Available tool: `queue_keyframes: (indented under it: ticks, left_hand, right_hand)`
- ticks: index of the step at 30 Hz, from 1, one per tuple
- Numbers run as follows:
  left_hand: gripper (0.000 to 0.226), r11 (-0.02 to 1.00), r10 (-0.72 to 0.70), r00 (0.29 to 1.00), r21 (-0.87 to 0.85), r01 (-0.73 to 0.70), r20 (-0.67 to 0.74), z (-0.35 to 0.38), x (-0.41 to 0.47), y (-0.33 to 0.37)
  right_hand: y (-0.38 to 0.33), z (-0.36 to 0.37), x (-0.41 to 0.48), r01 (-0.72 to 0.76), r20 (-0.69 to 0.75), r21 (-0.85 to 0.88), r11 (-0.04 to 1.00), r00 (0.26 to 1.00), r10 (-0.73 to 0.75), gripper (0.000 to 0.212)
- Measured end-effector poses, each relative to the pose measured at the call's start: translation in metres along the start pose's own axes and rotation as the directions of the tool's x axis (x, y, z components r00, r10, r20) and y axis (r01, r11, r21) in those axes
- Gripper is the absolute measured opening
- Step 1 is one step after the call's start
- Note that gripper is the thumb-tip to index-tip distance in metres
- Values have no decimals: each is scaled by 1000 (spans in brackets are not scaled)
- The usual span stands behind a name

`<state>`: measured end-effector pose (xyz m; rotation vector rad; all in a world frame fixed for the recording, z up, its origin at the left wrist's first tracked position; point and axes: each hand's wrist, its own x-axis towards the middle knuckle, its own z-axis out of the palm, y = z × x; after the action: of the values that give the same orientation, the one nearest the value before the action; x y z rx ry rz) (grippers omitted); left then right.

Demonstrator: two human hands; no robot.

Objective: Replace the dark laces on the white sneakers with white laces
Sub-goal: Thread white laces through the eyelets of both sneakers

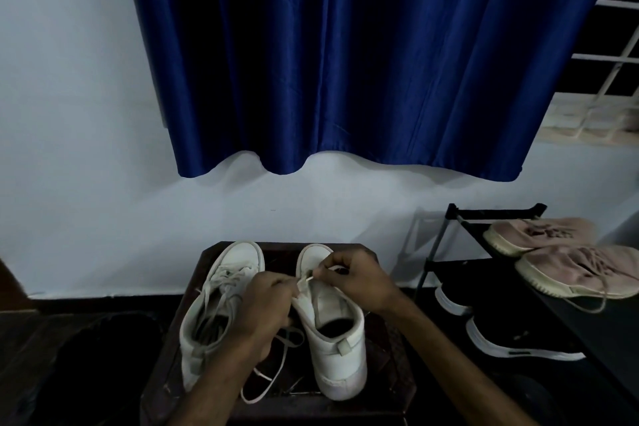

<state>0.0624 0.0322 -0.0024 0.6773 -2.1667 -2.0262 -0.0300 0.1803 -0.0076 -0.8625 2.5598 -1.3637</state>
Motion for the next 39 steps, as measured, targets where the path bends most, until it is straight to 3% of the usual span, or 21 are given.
queue_keyframes:
  ticks: [2,10,15,18,21,23,26,29,33,39]
  left_hand:
    - [16,1000,-15,1000,-11,15,-16,0,0,0]
    - [17,1000,-3,1000,-17,3,-12,4,-4,1]
    - [28,993,9,1000,-117,-7,19,7,-8,-6]
    - [15,989,138,988,62,-133,-77,12,-4,-17]
    - [5,968,195,973,186,-170,-125,20,-1,-21]
    - [21,972,173,977,184,-149,-125,26,-3,-24]
    - [16,995,97,992,-11,-98,-80,27,-8,-26]
    - [9,919,-47,999,-391,47,9,22,-17,-28]
    - [8,817,-19,997,-576,-25,-71,19,-31,-36]
    - [11,503,-23,993,-860,-86,-113,17,-33,-26]
  right_hand:
    - [-2,0,1,23,4,-62,998,1000,-22,14]
    - [-11,-5,3,57,144,-264,963,989,-19,17]
    - [-11,-3,2,47,80,-292,955,996,-25,13]
    - [-10,-4,1,61,62,-282,958,997,-46,11]
    - [-9,-6,-5,55,38,-293,955,998,-46,38]
    - [-11,-5,-15,-7,42,-319,948,999,22,48]
    - [-11,-1,-37,-21,86,-410,912,994,62,79]
    - [-9,-2,-47,4,37,-356,934,999,9,58]
    - [-8,1,-46,-51,1,-284,958,999,53,46]
    - [-4,1,-45,-40,-27,-286,957,999,33,45]
